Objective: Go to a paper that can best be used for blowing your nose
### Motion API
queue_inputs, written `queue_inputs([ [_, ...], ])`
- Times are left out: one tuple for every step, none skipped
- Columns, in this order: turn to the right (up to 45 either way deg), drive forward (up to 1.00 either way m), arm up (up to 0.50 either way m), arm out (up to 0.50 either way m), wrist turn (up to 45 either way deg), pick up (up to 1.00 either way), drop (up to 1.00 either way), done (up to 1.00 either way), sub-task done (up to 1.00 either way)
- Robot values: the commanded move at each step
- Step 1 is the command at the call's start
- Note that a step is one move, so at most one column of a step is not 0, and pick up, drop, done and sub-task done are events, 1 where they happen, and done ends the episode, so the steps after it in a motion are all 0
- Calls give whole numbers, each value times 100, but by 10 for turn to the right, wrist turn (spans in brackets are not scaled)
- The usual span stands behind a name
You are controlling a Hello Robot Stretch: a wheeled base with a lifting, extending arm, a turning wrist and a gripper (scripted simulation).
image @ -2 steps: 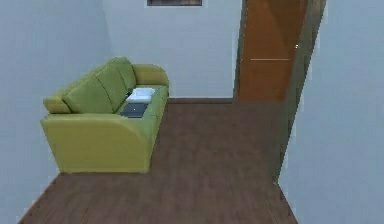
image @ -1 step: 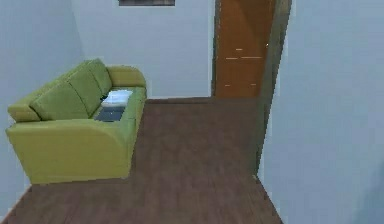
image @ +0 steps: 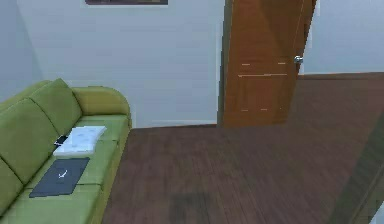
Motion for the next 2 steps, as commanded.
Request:
queue_inputs([
  [30,0,0,0,0,0,0,0,0],
  [0,75,0,0,0,0,0,0,0],
])
